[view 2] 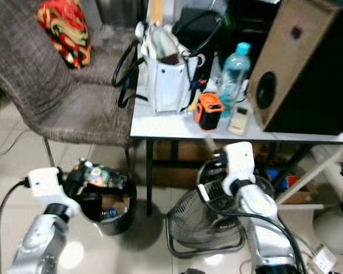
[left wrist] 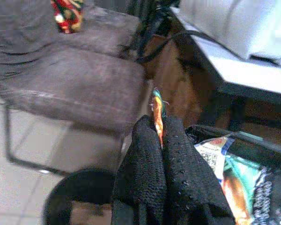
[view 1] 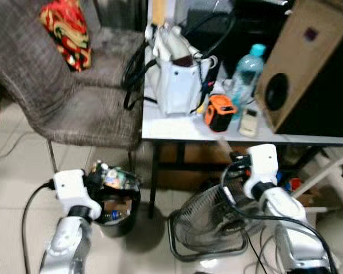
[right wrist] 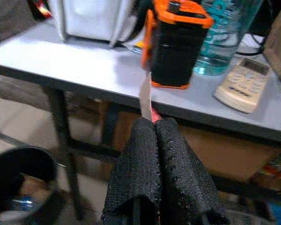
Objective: Picking trash to rubbish bin
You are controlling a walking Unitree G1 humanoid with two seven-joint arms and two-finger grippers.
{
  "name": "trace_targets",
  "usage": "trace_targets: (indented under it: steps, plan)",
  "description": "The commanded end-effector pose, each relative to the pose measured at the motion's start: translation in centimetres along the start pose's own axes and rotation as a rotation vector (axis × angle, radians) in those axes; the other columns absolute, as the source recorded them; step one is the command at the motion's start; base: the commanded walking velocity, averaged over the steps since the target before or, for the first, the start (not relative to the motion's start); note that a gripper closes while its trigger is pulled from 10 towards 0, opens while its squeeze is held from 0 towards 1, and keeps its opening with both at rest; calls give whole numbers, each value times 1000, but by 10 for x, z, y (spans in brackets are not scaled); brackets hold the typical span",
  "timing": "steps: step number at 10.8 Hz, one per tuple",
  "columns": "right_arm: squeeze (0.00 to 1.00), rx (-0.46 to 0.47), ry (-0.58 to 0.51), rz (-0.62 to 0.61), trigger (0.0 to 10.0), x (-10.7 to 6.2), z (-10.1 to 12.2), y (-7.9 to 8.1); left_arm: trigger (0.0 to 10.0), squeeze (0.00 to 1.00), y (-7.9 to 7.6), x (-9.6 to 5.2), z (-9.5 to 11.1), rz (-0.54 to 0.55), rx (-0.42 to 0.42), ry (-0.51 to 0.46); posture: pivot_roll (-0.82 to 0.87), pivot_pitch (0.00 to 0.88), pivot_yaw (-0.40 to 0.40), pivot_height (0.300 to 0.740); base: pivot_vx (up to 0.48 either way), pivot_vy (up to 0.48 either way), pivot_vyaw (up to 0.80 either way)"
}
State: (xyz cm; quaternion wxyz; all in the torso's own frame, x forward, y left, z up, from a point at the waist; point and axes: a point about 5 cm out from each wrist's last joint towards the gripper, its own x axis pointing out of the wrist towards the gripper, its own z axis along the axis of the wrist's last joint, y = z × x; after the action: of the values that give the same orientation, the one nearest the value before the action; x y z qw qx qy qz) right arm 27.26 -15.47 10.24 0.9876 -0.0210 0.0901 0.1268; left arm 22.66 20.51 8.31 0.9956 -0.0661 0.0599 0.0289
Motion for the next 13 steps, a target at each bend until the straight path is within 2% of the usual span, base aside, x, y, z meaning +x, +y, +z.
trace_targets:
  steps: [1, 13]
  plan:
    - [0, -1, -14, 11, 10000, -1, 4, 2, 10000, 0, 3, -1, -2, 8, -7, 16, -70, 89, -51, 740, 0, 0, 0]
    - [0, 3, 3, -1, 10000, -8, -2, 8, 10000, 0, 1, 1, -5, -29, 5, 70, -76, 111, -22, 740, 0, 453, 0]
